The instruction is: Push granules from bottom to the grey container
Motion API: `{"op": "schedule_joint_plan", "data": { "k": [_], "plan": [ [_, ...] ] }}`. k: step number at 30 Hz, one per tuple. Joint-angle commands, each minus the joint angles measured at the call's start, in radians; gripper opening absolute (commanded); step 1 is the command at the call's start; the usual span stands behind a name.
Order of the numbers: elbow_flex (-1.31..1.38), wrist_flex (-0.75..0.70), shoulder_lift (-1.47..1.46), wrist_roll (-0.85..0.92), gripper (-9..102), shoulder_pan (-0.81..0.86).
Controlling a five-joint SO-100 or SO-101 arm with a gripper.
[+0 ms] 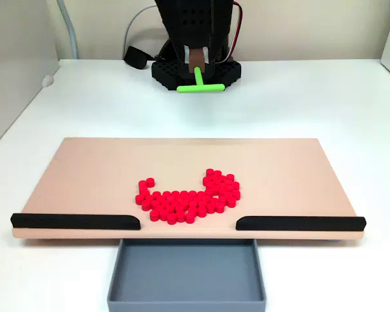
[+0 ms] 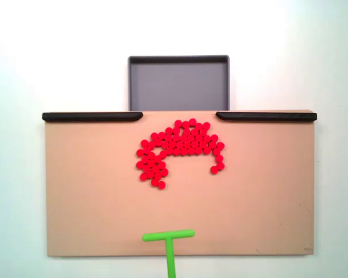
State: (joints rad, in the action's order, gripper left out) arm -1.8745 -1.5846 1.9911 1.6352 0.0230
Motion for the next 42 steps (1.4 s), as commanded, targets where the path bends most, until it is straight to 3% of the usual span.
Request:
{"op": "schedule_joint_plan", "data": {
  "k": [1,42],
  "plan": [
    [0.006,-0.003,0.005,0.025,0,0.012],
    [0.006,-0.003,0.002,0.069,0,0.057]
  ]
}}
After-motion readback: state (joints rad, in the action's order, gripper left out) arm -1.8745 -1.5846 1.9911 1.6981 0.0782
